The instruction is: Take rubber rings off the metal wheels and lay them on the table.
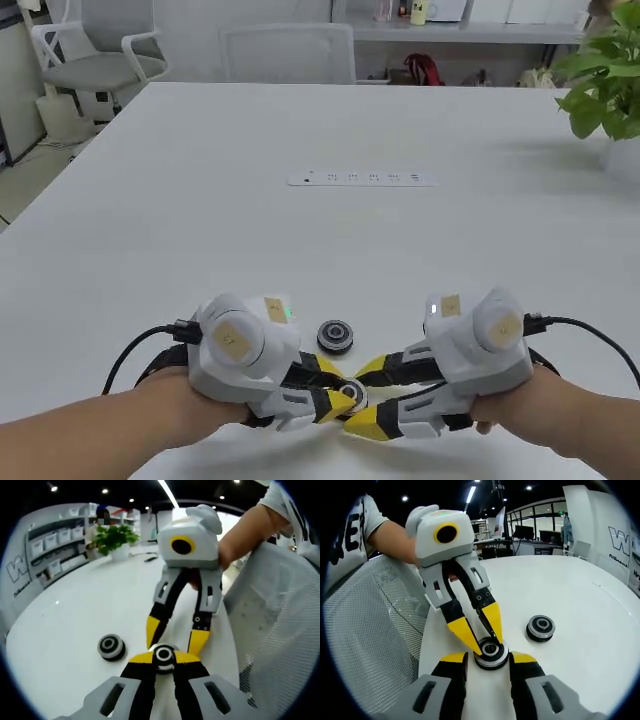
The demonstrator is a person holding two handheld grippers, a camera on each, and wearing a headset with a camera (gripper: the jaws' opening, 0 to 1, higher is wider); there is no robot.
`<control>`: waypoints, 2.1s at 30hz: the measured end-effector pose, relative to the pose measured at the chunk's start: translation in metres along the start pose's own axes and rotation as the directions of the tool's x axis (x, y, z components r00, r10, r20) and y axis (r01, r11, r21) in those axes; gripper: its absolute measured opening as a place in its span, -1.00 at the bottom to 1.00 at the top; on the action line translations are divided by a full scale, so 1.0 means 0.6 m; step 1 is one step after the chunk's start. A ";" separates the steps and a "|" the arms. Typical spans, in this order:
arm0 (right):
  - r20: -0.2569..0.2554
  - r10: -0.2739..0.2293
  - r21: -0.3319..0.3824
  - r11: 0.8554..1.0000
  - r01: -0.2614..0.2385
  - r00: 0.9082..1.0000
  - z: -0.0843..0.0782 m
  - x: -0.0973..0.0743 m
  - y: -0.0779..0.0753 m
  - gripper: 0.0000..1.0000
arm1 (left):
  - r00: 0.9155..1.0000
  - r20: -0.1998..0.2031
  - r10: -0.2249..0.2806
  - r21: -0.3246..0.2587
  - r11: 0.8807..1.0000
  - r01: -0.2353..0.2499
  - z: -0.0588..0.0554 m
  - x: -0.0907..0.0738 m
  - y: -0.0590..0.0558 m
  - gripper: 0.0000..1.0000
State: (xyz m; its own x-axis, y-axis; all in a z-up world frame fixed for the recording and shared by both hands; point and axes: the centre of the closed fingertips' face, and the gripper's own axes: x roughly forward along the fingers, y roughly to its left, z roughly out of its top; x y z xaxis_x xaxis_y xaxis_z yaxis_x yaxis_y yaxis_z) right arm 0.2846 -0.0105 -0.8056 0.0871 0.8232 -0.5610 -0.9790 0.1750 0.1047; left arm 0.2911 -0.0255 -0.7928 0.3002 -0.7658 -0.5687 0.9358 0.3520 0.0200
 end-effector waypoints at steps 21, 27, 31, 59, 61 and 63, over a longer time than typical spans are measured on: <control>-0.007 -0.017 -0.052 0.999 0.016 1.000 -0.009 -0.013 -0.006 -0.56 | 1.000 0.006 0.001 -0.004 1.000 -0.001 0.000 -0.001 0.000 -0.74; -0.009 -0.014 -0.041 0.999 0.013 1.000 -0.010 -0.014 -0.007 -0.59 | 1.000 0.007 0.002 -0.005 1.000 -0.002 0.000 -0.001 0.000 -0.75; -0.010 -0.013 -0.035 0.999 0.013 1.000 -0.011 -0.014 -0.007 -0.59 | 1.000 0.006 0.002 -0.004 1.000 -0.002 0.000 -0.001 0.000 -0.75; -0.028 -0.024 0.026 0.999 0.025 0.999 -0.021 -0.024 -0.013 -0.92 | 1.000 0.006 0.001 0.000 1.000 -0.001 -0.001 0.000 0.000 -0.75; -0.025 -0.025 0.055 0.998 0.026 0.999 -0.022 -0.024 -0.014 -0.95 | 1.000 0.005 0.003 0.002 1.000 -0.003 -0.001 0.000 0.000 -0.75; -0.025 -0.026 0.066 0.997 0.027 0.999 -0.022 -0.024 -0.015 -0.97 | 1.000 0.004 0.003 0.003 1.000 -0.003 -0.001 0.000 0.000 -0.75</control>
State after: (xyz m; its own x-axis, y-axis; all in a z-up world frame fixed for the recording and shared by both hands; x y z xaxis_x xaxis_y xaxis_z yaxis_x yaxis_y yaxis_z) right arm 0.2897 -0.0312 -0.8093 0.1075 0.8047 -0.5838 -0.9621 0.2323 0.1430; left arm 0.2911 -0.0251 -0.7935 0.3041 -0.7668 -0.5653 0.9354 0.3528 0.0247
